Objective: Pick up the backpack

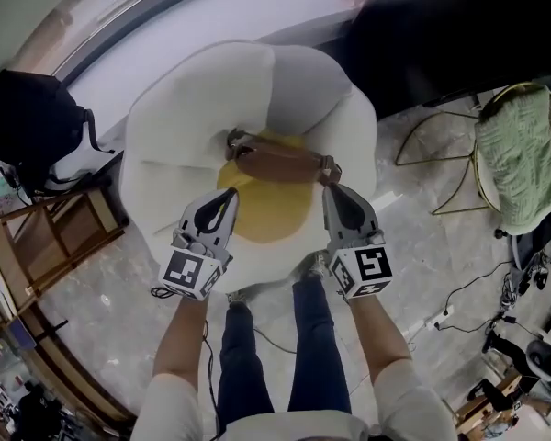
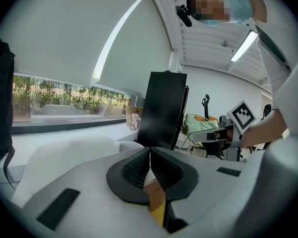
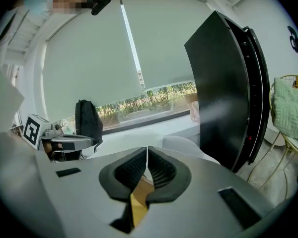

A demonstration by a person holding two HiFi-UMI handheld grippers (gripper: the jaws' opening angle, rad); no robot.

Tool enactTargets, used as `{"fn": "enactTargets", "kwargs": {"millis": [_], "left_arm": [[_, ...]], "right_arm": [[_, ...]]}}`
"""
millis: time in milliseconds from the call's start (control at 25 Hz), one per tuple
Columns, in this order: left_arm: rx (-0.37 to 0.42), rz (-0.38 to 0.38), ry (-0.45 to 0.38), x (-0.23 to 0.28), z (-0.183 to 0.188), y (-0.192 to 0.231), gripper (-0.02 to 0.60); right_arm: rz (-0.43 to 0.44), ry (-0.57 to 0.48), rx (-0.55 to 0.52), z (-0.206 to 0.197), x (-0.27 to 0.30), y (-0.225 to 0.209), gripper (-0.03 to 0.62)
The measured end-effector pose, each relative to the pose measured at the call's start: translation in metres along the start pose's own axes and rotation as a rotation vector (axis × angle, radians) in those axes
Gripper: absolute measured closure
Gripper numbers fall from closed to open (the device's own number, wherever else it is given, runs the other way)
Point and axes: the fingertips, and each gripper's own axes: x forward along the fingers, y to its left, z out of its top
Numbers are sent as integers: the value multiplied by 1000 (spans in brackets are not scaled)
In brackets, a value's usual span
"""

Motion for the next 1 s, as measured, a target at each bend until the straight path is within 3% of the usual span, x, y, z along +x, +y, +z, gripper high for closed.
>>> {"fn": "enactTargets", "kwargs": {"millis": [1000], "left_arm": [[-46,14,23,56,-82,33,549]], "right_arm": [[21,16,-31,-79,54,-26,563]]}}
